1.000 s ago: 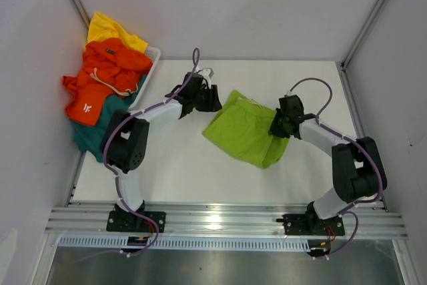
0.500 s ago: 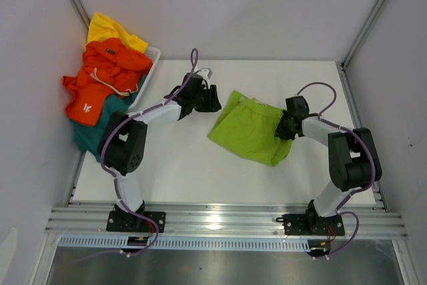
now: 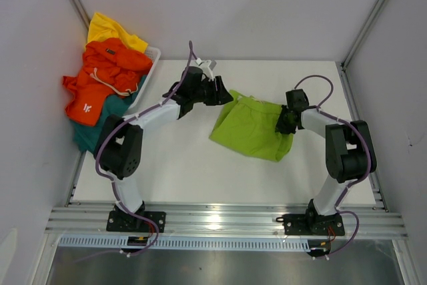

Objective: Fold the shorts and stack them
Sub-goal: Fold the shorts

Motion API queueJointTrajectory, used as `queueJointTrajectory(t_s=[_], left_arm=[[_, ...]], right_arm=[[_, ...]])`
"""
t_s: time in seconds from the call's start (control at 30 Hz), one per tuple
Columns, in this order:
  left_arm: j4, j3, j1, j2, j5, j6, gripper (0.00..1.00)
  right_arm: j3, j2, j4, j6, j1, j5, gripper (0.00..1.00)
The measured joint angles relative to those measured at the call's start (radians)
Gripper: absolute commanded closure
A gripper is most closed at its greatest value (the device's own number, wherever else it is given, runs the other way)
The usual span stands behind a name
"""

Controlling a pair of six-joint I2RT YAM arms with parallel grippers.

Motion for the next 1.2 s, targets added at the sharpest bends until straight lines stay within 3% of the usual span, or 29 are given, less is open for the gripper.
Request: queueJointTrajectory(t_s=[0.27, 0.57, 0.87, 1.2], left_arm=[[0.265, -0.154, -0.011, 0.001, 0.174, -0.176, 0.47], [0.5, -0.175, -0.087, 0.048, 0.249, -0.314, 0.46], [0.684, -0.222, -0.159, 0.178, 0.172, -0.402, 0.44], [0.71, -0.284, -0.128, 0.274, 0.029, -0.422, 0.44]], right_arm=[[0.0, 0.001, 0.002, -0.007, -0.008, -0.02, 0.91], [-0.001, 0.002, 0.005, -0.008, -0.014, -0.035, 0.91], [-0.002, 0.003, 0.007, -0.008, -0.018, -0.043, 0.92], [-0.011, 0.003, 0.031, -0.008, -0.023, -0.06, 0.92]])
